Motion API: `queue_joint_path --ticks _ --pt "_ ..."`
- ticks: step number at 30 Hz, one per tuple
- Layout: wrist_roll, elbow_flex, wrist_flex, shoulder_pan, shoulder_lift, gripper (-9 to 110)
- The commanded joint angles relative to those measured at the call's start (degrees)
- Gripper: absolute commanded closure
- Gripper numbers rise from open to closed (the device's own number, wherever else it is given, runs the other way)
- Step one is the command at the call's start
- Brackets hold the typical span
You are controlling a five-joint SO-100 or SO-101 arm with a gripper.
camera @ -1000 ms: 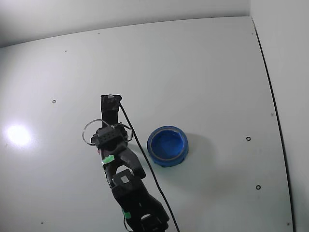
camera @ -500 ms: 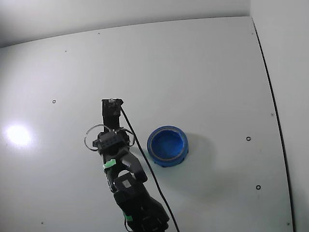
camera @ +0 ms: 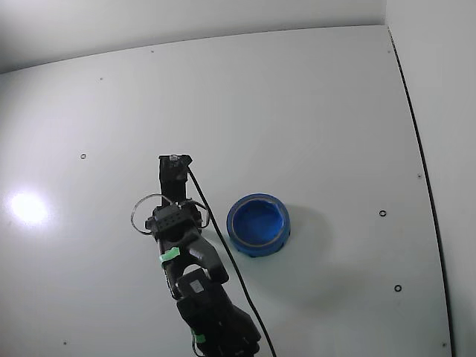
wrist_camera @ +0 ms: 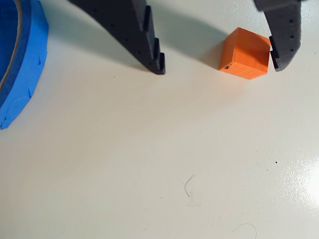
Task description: Grasp a block and put it in the bin.
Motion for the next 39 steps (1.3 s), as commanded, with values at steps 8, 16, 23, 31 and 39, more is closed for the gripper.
queue_joint_path --ticks 8,16,23,31,39 --pt "0.18 0.09 0.00 -0.09 2.37 101" --pt "0.35 0.09 0.00 0.44 2.46 102" --pt "13.10 0.09 -0.18 2.81 12.74 102" --pt "23.64 6.86 0.18 11.51 37.00 102" --pt "15.47 23.64 -0.09 19.86 50.10 102"
